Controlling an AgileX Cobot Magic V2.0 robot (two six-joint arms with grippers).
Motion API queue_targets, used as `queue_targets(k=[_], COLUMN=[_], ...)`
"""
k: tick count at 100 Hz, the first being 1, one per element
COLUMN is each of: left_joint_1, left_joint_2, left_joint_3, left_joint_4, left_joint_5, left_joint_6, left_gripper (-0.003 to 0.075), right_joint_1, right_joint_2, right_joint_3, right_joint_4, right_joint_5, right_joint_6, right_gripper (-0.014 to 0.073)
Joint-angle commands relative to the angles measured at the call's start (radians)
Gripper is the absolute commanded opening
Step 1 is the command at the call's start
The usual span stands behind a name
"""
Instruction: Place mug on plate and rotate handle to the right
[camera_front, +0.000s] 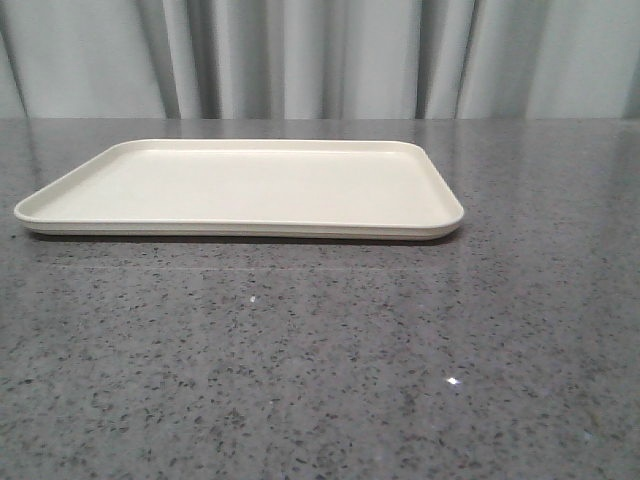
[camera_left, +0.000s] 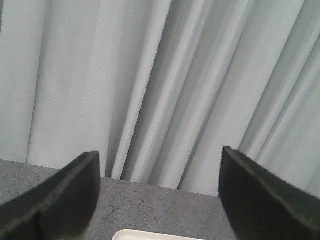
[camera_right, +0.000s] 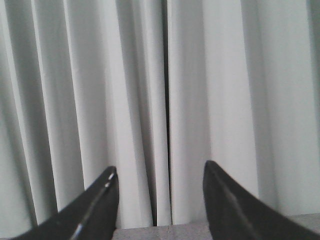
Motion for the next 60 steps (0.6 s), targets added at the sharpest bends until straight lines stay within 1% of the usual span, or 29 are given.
queue_targets(k=[1,24,31,39,46,50,60], left_joint_1=[-0.007,-0.007,-0.007,-0.007,-0.007,-0.007,-0.007], left_joint_2=[0.011,0.011,0.011,0.011,0.011,0.011,0.011], left_joint_3=[-0.034,-0.034,-0.034,-0.034,-0.034,-0.034,-0.034], left_joint_4=[-0.009,-0.009,-0.009,-0.009,-0.009,-0.009,-0.009], left_joint_5=[-0.066,-0.063,-0.062,-0.062,-0.062,-0.062,-0.062], left_joint_6=[0.003,0.003,0.003,0.003,0.003,0.003,0.003], left_gripper=[0.0494,0.0494,0.0494,0.0494,0.0494,0.0494,0.0494], right_joint_1=[0.000,0.000,0.000,0.000,0.000,0.000,0.000], right_joint_2=[0.023,0.028,0.043,0.075,0.105,0.116,0.137], right_joint_3=[-0.034,-0.046,-0.064,-0.098,-0.123,-0.139,-0.162], right_joint_4=[0.002,0.008,0.008,0.008,0.008,0.008,0.008], right_joint_5=[-0.025,0.005,0.010,0.020,0.023,0.025,0.014], right_joint_6=[-0.008,-0.008,-0.008,-0.008,-0.008,-0.008,-0.008], right_gripper=[0.0402,0.0407,0.0447,0.0537,0.0592,0.0604,0.0599])
